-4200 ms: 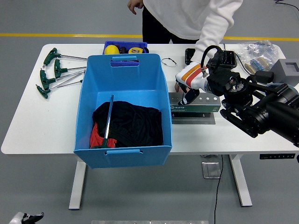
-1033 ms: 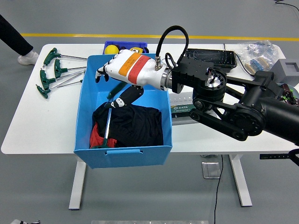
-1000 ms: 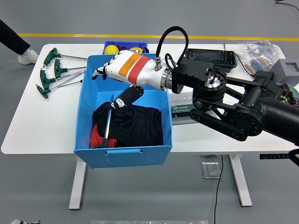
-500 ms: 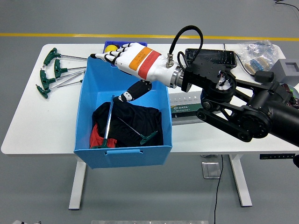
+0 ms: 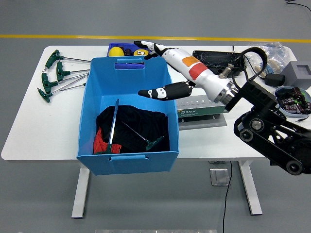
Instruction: Lift tool from toolbox,place it in box,lift tool from toolbox,place it in box
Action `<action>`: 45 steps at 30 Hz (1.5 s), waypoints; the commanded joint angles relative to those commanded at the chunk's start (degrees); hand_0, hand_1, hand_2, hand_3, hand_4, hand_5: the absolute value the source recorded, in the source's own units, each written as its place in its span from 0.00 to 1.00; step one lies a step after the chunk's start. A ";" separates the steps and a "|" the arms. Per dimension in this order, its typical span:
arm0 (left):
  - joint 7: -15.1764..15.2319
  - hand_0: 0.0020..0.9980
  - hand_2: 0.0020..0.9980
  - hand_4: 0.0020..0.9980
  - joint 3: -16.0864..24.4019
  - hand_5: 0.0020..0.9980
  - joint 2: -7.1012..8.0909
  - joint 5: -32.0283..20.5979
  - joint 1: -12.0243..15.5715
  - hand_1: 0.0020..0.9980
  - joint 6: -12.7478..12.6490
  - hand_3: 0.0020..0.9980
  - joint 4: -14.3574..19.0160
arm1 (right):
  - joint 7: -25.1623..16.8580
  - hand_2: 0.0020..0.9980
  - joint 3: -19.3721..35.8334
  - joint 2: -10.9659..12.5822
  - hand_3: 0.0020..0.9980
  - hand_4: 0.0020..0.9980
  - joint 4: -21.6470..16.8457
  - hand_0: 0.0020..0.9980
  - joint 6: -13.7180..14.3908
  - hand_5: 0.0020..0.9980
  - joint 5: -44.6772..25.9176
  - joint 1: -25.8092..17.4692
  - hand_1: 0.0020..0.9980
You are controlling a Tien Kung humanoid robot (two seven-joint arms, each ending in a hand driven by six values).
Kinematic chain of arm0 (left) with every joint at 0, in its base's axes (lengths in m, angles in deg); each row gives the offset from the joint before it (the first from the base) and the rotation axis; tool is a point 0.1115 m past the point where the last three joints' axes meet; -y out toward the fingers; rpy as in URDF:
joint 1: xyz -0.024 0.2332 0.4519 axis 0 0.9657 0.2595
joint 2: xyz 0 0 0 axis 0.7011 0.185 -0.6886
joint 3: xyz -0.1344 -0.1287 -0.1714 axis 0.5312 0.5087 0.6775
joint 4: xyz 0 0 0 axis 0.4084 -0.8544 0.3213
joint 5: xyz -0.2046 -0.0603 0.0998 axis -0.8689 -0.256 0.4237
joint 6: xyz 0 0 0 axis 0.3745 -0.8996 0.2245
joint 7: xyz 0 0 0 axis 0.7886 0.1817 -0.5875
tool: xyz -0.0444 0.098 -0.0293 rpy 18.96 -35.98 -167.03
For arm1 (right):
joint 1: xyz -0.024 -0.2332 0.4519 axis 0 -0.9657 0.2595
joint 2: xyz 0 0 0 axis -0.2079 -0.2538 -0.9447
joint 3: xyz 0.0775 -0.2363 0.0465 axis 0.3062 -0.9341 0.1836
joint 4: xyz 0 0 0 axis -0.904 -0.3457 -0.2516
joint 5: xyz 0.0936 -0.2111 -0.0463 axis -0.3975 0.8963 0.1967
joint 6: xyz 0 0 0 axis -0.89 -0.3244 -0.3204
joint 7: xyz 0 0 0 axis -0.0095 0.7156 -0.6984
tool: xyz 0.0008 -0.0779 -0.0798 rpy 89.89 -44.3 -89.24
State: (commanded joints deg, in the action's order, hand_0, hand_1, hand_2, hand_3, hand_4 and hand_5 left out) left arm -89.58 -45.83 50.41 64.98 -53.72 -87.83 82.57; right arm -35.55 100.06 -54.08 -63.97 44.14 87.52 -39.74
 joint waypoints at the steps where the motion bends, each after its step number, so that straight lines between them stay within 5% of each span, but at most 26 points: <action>1: 0.19 0.74 0.69 0.65 -0.67 0.62 -0.03 -0.79 -0.10 0.71 0.02 0.65 0.00 | 0.67 0.87 1.94 0.34 0.92 0.97 -2.25 0.77 0.28 0.60 -2.40 -2.62 0.75; 9: 1.21 0.73 0.69 0.65 -4.61 0.62 -0.06 -4.86 -0.73 0.70 0.34 0.64 0.00 | 0.36 0.88 9.59 1.09 0.92 0.99 -9.93 0.78 0.89 0.62 -8.74 -15.86 0.76; 11: 1.80 0.72 0.69 0.65 -6.87 0.62 0.02 -7.31 -1.06 0.69 0.34 0.64 0.00 | -2.03 0.89 10.94 1.03 1.00 1.00 -9.54 0.81 1.98 0.67 -11.05 -18.96 0.77; 15: 3.15 0.72 0.69 0.65 -12.73 0.62 0.46 -13.53 -2.52 0.69 0.52 0.64 0.00 | -7.63 0.89 14.49 -0.27 1.00 1.00 -6.26 0.81 3.67 0.67 -16.64 -25.52 0.77; 16: 3.35 0.72 0.69 0.65 -14.19 0.62 0.57 -14.97 -2.92 0.69 0.59 0.64 0.00 | -8.13 0.89 15.34 -0.62 1.00 1.00 -5.81 0.81 3.59 0.67 -17.07 -27.16 0.77; 17: 3.78 0.72 0.69 0.65 -15.79 0.63 0.71 -16.56 -3.49 0.69 0.66 0.65 0.00 | -8.69 0.90 16.38 -1.09 1.00 1.00 -5.35 0.83 2.98 0.82 -17.87 -28.81 0.80; 21: 5.77 0.72 0.69 0.65 -26.10 0.63 1.08 -26.89 -5.90 0.69 0.90 0.65 0.18 | -10.87 0.90 20.79 -2.31 1.00 1.00 -4.01 0.83 1.16 0.82 -21.49 -37.73 0.80; 26: 6.04 0.72 0.69 0.65 -30.10 0.63 0.86 -30.26 -7.11 0.69 1.37 0.65 0.94 | -12.98 0.89 23.75 -2.34 0.98 1.00 -2.87 0.85 -0.06 0.85 -24.18 -44.47 0.80; 39: 4.84 0.72 0.68 0.65 -27.01 0.63 -0.62 -23.32 -6.67 0.68 1.29 0.65 0.68 | -14.21 0.89 33.20 -4.10 0.97 1.00 -0.42 0.85 -0.51 0.88 -23.29 -45.73 0.81; 45: 6.51 0.71 0.68 0.65 -31.40 0.63 -0.69 -27.09 -6.36 0.68 0.58 0.65 1.27 | -14.39 0.89 38.14 -3.86 0.96 1.00 -0.32 0.85 0.10 0.88 -22.75 -43.35 0.80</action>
State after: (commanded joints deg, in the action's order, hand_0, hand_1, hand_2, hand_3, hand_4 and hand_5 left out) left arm -83.07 -77.23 49.71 37.89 -60.08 -87.25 83.84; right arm -49.94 138.20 -57.94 -64.28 44.24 64.76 -83.09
